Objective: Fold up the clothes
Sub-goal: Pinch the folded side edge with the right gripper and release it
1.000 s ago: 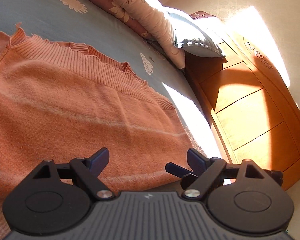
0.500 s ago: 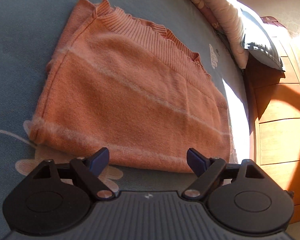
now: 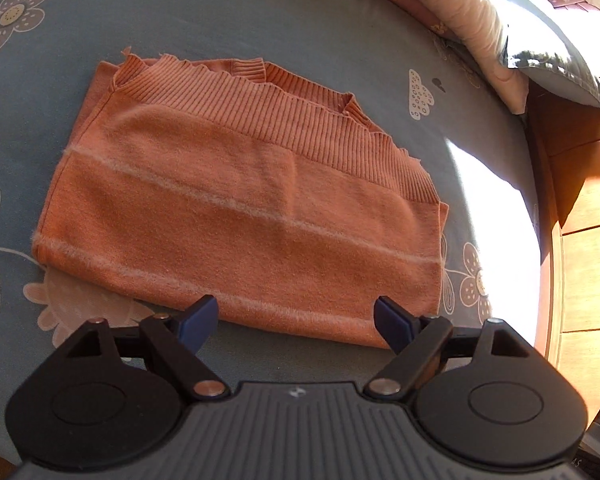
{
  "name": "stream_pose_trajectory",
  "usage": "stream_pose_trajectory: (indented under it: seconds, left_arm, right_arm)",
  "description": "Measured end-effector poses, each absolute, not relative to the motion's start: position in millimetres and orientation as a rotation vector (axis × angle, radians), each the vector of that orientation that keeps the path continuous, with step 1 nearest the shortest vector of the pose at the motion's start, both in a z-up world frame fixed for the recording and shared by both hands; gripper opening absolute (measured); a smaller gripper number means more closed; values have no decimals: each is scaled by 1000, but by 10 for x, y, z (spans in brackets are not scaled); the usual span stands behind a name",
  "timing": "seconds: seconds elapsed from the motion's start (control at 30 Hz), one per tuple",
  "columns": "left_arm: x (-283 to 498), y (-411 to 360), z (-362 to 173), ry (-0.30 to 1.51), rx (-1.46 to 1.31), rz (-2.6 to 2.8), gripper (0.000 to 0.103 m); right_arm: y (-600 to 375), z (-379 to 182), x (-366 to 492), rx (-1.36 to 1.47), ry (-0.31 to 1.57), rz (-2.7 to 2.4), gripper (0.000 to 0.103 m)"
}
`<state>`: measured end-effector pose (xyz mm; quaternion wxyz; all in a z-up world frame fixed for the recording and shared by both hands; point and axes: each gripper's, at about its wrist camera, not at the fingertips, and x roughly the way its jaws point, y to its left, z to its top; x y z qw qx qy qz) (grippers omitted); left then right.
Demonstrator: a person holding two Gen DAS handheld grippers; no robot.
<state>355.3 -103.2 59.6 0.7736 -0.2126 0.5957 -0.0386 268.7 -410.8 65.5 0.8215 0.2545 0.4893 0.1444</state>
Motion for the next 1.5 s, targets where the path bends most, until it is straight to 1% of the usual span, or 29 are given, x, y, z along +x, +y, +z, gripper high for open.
stream_pose_trajectory:
  seconds: [0.03, 0.07, 0.1, 0.13, 0.17, 0.2, 0.3, 0.47, 0.57, 0.6, 0.63, 0.7, 0.77, 0.9, 1.03, 1.07, 1.13, 1.23, 1.43, 1.5]
  left_arm:
    - [3562, -1058, 566, 1293, -458, -58, 85]
    - [3565, -1086, 531, 1295, -453, -36, 85]
    - [3565, -1114, 492, 1296, -447, -16, 84]
    - [3566, -1156, 455, 1298, -430, -10, 84]
    - [3568, -1207, 419, 1302, -404, -15, 81]
    - [3572, -1254, 386, 1303, -379, -16, 77]
    - [3579, -1384, 253, 1307, -341, -27, 74]
    - [3564, -1490, -18, 1313, -342, -30, 74]
    - [3544, -1472, -167, 1305, -343, -24, 74]
    - [3541, -1449, -199, 1293, -331, -19, 74]
    - [3538, -1403, -228, 1278, -323, -12, 74]
    - [3532, -1275, -278, 1244, -315, 5, 74]
    - [3510, -1083, -298, 1193, -309, 30, 74]
    - [3466, -640, -365, 1124, -321, 91, 74]
    - [3352, -139, -528, 1157, -391, 172, 77]
    - [3319, -20, -551, 1171, -423, 196, 75]
    - [3250, 206, -568, 1203, -508, 248, 74]
    - [3295, 367, -313, 1113, -556, 205, 75]
    - [4200, 298, -201, 935, -549, -22, 76]
    - [4472, 255, -270, 901, -545, -53, 76]
  right_arm:
    - [-4179, 640, 2737, 512, 1039, 320, 85]
    - [-4252, 598, 2786, 504, 1035, 331, 75]
    - [-4326, 556, 2834, 496, 1031, 342, 60]
    - [-4395, 508, 2883, 494, 1031, 352, 51]
    - [-4449, 440, 2931, 512, 1041, 356, 32]
    - [-4485, 374, 2969, 527, 1043, 354, 19]
    - [-4499, 159, 3081, 527, 1040, 357, 18]
    - [-4376, -283, 3270, 495, 1064, 346, 18]
    - [-4411, -465, 3258, 458, 1064, 252, 18]
    - [-4451, -515, 3233, 464, 1071, 221, 8]
    - [-4489, -563, 3209, 475, 1076, 197, 1]
    - [-4543, -633, 3170, 515, 1076, 190, 0]
    - [-4501, -587, 3174, 492, 1077, 196, 0]
    - [-4364, -455, 3188, 422, 1088, 221, 15]
    - [-4117, -328, 3241, 353, 1139, 251, 17]
    - [-4025, -298, 3268, 334, 1152, 262, 18]
    - [-3842, -237, 3324, 299, 1176, 285, 21]
    - [-3576, -138, 3436, 282, 1187, 314, 23]
    - [-3042, -55, 3715, 280, 1188, 361, 26]
    - [-2881, -53, 3795, 283, 1190, 369, 27]
